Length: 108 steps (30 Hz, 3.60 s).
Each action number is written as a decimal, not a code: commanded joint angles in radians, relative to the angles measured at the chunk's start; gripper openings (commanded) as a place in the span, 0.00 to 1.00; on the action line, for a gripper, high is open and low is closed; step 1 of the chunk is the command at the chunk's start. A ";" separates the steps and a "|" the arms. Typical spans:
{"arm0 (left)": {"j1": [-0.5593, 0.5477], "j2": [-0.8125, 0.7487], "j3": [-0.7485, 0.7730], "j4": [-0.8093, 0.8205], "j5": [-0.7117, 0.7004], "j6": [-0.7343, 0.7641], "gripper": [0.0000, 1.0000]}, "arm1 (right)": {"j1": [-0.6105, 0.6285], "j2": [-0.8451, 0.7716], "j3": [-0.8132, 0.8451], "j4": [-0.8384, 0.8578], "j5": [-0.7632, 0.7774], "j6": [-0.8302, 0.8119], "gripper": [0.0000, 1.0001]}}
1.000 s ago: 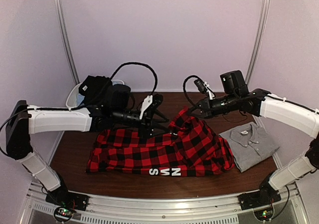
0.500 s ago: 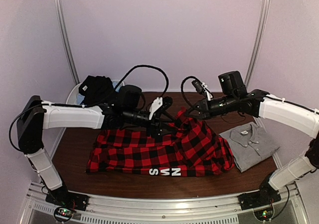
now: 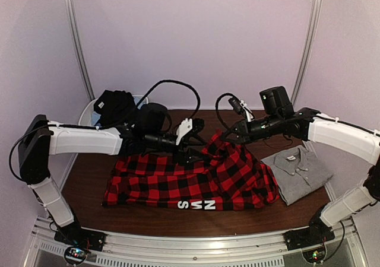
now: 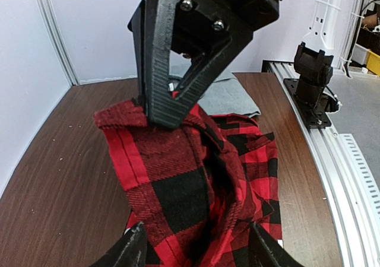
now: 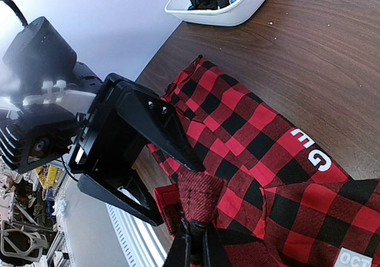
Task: Fold and stack the long sleeve shirts
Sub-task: Pass from the right arm to the left, then smooth out the rectangle-folded shirt at the center of the board.
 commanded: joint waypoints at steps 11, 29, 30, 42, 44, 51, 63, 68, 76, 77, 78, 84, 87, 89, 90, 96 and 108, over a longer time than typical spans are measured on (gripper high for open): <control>0.003 0.094 0.088 0.014 0.059 0.036 0.60 | 0.016 -0.035 -0.025 0.008 -0.021 -0.026 0.00; 0.018 0.167 0.217 -0.143 0.243 -0.012 0.00 | 0.017 -0.037 -0.018 -0.013 0.063 -0.019 0.00; 0.026 0.163 0.224 -0.149 0.241 -0.031 0.00 | 0.017 -0.038 -0.014 -0.028 0.088 -0.018 0.00; 0.051 0.016 0.337 -0.398 0.174 -0.106 0.00 | -0.033 -0.140 0.011 -0.204 0.301 0.000 0.54; 0.045 -0.010 0.348 -0.438 0.188 -0.095 0.00 | -0.059 -0.179 0.018 -0.239 0.330 -0.003 0.56; -0.094 -0.026 0.491 -0.694 0.117 0.099 0.00 | -0.198 -0.192 0.033 -0.302 0.370 -0.026 0.57; -0.337 0.015 0.608 -1.040 -0.101 0.313 0.00 | -0.246 -0.061 -0.031 -0.226 0.336 -0.041 0.57; -0.415 0.035 0.605 -1.090 -0.132 0.348 0.00 | -0.246 -0.003 -0.064 -0.184 0.331 -0.040 0.56; -0.422 -0.005 0.604 -1.119 -0.181 0.372 0.00 | -0.247 0.063 -0.114 -0.136 0.321 -0.037 0.50; -0.421 -0.013 0.600 -1.115 -0.188 0.375 0.00 | -0.247 0.065 -0.117 -0.131 0.325 -0.035 0.49; -0.422 -0.018 0.589 -1.108 -0.194 0.376 0.00 | -0.247 0.065 -0.121 -0.123 0.322 -0.034 0.48; -0.421 0.018 0.567 -1.078 -0.196 0.374 0.00 | -0.236 0.097 -0.144 -0.082 0.284 -0.032 0.41; -0.422 0.032 0.573 -1.075 -0.165 0.378 0.00 | -0.231 0.134 -0.180 -0.040 0.265 -0.031 0.39; -0.422 0.025 0.577 -1.074 -0.137 0.389 0.00 | -0.232 0.174 -0.200 -0.013 0.258 -0.037 0.39; -0.420 0.017 0.580 -1.074 -0.122 0.396 0.00 | -0.231 0.200 -0.205 -0.001 0.259 -0.041 0.38; -0.420 -0.050 0.579 -1.068 -0.073 0.427 0.00 | -0.234 0.328 -0.222 0.038 0.300 -0.065 0.33; -0.407 -0.149 0.509 -1.026 -0.076 0.455 0.00 | -0.239 0.342 -0.234 0.003 0.431 -0.091 0.45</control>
